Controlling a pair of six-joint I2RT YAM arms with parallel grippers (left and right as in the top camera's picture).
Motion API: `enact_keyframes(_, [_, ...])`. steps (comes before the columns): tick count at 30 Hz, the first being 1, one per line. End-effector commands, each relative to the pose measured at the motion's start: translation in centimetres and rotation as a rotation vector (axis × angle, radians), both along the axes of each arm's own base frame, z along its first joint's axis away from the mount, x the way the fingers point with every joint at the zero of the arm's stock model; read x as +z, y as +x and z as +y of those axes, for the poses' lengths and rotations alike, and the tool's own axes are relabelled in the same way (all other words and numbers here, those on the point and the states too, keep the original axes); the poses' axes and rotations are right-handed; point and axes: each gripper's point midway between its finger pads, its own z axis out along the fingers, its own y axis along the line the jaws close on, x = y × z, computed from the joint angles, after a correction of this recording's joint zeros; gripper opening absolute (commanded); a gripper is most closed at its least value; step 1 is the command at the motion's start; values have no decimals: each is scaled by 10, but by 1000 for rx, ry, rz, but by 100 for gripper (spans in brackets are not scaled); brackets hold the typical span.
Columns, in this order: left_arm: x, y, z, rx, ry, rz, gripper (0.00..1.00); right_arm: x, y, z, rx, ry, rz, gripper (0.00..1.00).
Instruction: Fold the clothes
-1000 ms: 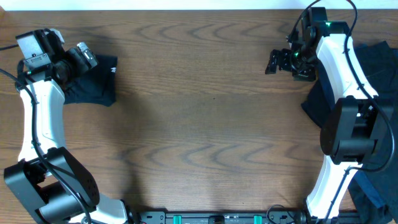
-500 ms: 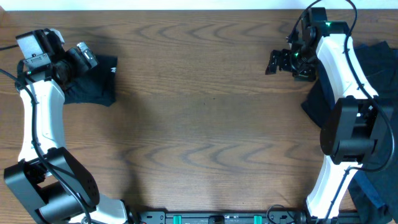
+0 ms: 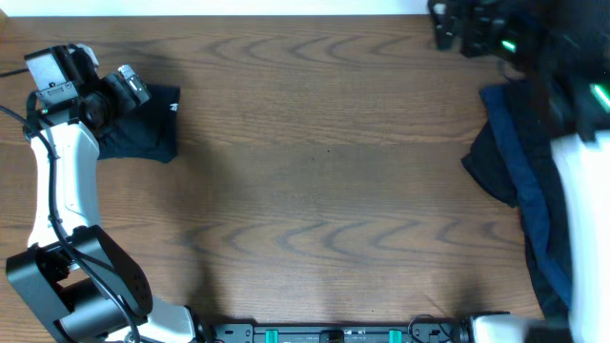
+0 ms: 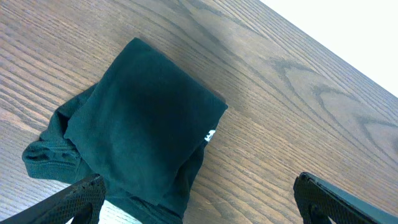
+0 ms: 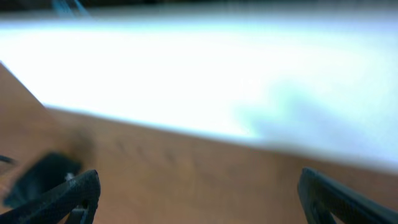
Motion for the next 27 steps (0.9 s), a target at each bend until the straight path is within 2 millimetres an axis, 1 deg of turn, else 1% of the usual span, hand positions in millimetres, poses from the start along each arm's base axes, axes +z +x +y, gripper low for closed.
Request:
enact_keyframes(1, [-2,1,1,-1,-1,3,98,60,-63,-8,-39,-52,-186,99])
enact_keyframes(3, [-2,1,1,-1,-1,3,98,84,-101,-14,-64,-48,-266,99])
enact_keyframes(4, [-2,1,1,-1,-1,4,98,91,-120,-19,-82,-45,-297,99])
enact_keyframes(6, [-2,1,1,-1,-1,4,98,97,-155,-28,-108,-36,-345,99])
enact_keyframes(7, [-2,1,1,-1,-1,3,98,96,-172,-33,-119,-32,-365,99])
enact_keyframes(8, [-2,1,1,-1,-1,3,98,94,-186,-36,-121,-27,-381,99])
enact_keyframes(10, [-2,1,1,-1,-1,3,98,82,-213,-41,-122,-21,-402,99])
enact_keyframes(12, [-2,1,1,-1,-1,4,98,64,-233,-46,-123,-19,-409,99])
enact_keyframes(13, [-2,1,1,0,-1,4,98,50,-242,-48,-126,-20,-406,99])
enact_keyframes(14, [-2,1,1,-1,-1,3,98,42,-245,-49,-126,-20,-403,99])
enact_keyframes(16, [-2,1,1,-1,-1,3,98,18,-253,-50,-126,-22,-395,99])
enact_keyframes(17, [-2,1,1,-1,-1,3,98,1,-254,-51,-130,-18,-386,99])
enact_keyframes(18, [-2,1,1,-1,-1,3,98,-9,-252,-52,-139,-9,-377,99])
enact_keyframes(21, [-2,1,1,-1,-1,3,98,-46,-241,-58,-191,43,-344,99])
enact_keyframes(24, [-2,1,1,-1,-1,3,98,-80,-223,-61,-237,99,-332,99])
enact_keyframes(27, [-2,1,1,-1,-1,3,98,-106,-205,-59,-251,119,-358,99])
